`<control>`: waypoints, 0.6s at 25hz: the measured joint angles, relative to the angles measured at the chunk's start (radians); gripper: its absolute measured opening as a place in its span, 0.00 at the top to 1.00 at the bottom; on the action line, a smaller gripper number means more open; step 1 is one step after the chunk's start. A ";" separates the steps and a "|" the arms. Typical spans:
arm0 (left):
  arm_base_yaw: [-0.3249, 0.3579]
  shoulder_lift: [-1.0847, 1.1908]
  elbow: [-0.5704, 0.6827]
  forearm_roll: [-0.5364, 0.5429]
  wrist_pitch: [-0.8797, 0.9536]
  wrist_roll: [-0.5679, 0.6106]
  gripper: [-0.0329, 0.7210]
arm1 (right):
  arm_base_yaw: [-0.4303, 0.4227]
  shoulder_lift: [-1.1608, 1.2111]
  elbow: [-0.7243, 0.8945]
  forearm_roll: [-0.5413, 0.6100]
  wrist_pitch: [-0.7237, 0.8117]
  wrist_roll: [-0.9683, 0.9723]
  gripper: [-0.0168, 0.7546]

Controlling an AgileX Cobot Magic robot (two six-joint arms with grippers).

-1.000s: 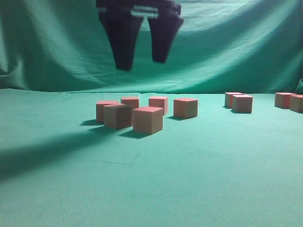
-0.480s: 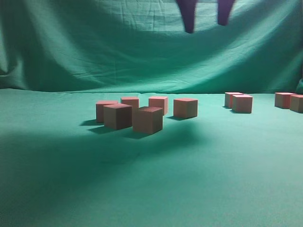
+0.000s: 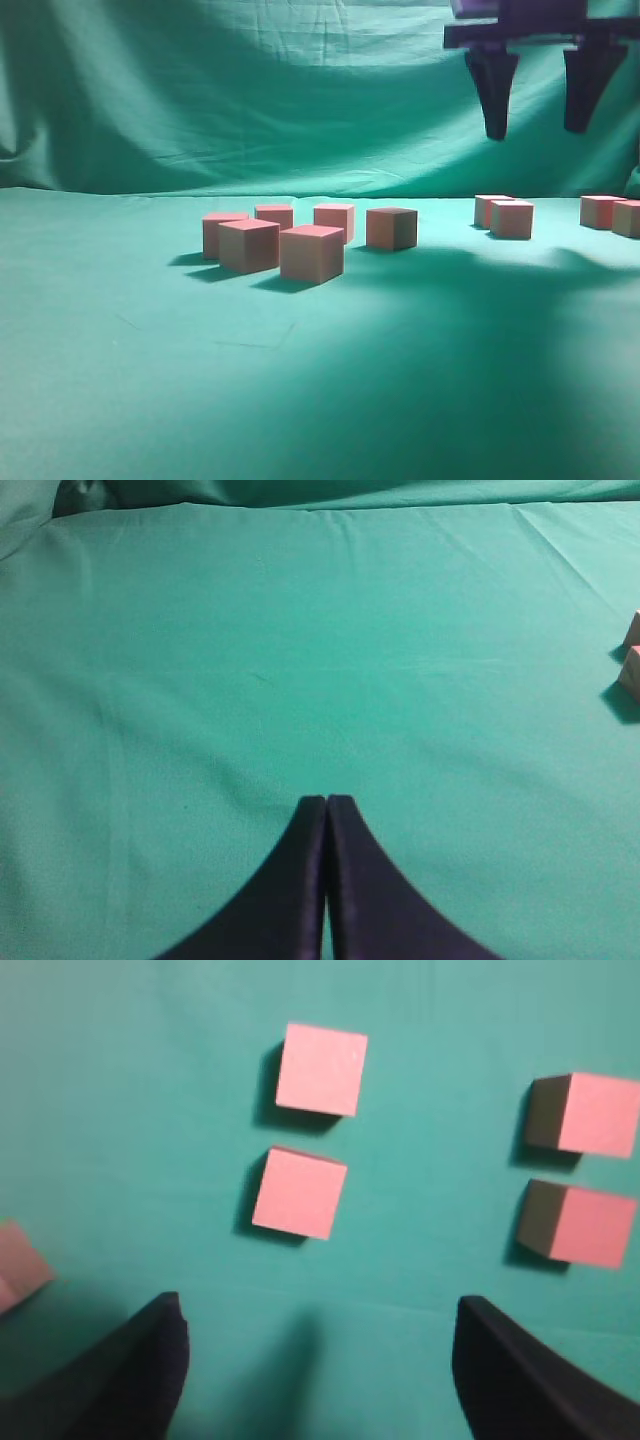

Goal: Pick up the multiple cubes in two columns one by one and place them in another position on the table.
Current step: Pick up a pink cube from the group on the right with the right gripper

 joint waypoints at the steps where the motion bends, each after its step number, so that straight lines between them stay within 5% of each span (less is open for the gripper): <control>1: 0.000 0.000 0.000 0.000 0.000 0.000 0.96 | -0.001 0.010 0.015 0.002 0.000 0.010 0.27; 15: 0.000 0.000 0.000 0.000 0.000 0.000 0.96 | -0.001 0.116 0.089 0.009 -0.207 0.137 0.27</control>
